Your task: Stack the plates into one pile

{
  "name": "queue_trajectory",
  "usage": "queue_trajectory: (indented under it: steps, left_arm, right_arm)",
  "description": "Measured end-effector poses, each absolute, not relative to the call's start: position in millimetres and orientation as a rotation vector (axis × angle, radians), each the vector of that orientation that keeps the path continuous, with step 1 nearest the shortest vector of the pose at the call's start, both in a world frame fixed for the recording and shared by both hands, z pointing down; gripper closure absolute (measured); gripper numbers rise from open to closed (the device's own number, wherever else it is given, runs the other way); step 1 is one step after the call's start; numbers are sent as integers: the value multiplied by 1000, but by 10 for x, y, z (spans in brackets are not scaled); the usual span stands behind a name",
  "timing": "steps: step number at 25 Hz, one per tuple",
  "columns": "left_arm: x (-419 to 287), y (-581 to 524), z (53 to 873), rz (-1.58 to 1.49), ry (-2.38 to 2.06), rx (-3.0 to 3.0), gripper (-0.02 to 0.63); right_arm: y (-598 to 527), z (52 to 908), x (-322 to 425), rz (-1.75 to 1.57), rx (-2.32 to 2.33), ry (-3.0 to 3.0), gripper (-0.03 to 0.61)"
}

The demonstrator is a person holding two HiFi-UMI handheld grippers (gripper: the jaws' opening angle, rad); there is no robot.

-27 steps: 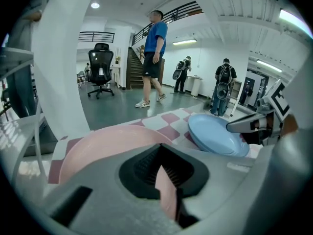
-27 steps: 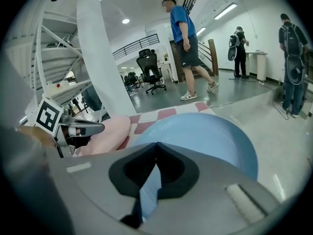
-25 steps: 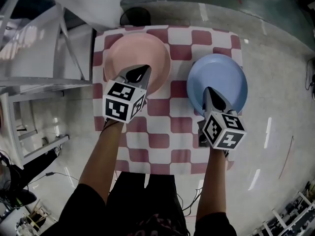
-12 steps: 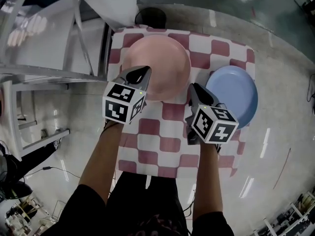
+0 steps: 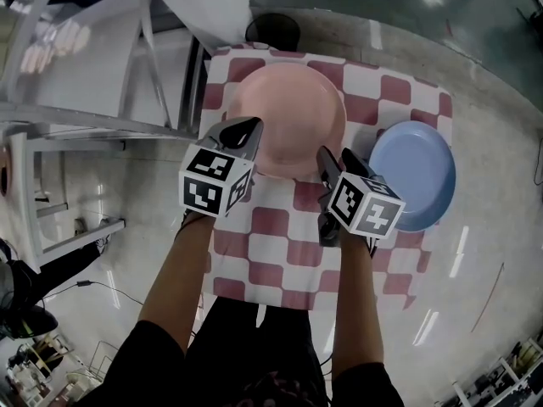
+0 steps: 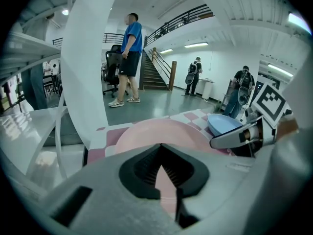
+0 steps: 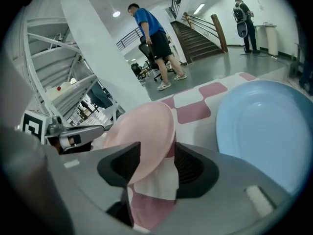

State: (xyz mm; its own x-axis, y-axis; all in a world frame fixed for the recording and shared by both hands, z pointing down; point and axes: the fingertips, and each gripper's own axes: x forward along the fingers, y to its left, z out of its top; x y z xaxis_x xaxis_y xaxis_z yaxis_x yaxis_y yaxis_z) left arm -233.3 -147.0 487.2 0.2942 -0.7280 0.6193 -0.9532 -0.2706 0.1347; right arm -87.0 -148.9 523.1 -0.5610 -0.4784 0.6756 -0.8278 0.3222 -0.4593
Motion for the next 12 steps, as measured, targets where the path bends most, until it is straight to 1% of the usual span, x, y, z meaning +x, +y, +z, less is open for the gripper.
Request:
queue_trajectory:
  steps: [10, 12]
  left_arm:
    - [-2469, -1419, 4878, 625, -1506, 2072, 617]
    - [-2516, -1409, 4879, 627, -1509, 2067, 617]
  right_arm:
    - [-1581, 5486, -965, 1220, 1163, -2101, 371]
    - [-1597, 5531, -980, 1222, 1169, -2081, 390]
